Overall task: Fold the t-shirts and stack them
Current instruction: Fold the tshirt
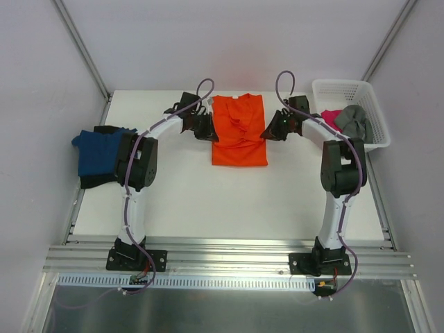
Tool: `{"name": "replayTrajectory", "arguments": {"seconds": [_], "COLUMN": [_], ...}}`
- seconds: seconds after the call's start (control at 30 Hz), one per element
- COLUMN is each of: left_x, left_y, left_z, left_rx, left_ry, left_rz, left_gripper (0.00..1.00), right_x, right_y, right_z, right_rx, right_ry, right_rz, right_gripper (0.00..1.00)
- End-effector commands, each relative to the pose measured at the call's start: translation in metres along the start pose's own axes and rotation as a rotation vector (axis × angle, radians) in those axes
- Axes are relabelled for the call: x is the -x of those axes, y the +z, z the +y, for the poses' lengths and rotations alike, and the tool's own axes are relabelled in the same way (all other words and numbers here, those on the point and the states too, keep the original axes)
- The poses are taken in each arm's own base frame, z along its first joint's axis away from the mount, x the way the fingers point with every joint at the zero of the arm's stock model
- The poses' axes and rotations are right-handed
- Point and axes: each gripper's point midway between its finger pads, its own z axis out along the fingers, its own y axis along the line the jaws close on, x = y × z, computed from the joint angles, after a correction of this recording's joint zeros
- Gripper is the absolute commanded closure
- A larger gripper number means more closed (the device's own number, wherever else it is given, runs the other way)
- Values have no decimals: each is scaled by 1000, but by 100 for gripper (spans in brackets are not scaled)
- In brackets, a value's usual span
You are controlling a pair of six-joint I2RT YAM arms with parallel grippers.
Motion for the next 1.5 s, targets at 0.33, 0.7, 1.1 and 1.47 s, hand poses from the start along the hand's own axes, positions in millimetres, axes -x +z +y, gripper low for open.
{"name": "replayTrajectory", "arguments": {"seconds": [0.33,0.7,1.1,1.47], "left_x": [34,46,20,-2], "left_y": [-34,-115,-137,-145], "left_z": [2,-63,-63,-50], "left_rx": [126,39,59,84], "left_ry": [95,131,128,97], "left_rz": [-105,-219,-214,-196], "left_gripper": [1,1,1,1], "right_x": [38,-11,-68,-32], "right_y": [-20,-36,25,51], "right_z": [31,64,72,56], "right_rx": [27,95,76,38], "right_ry": [-79,-60,-115,-154], "right_rz": [-117,-50,113,57], "right_gripper": [32,36,37,37]}}
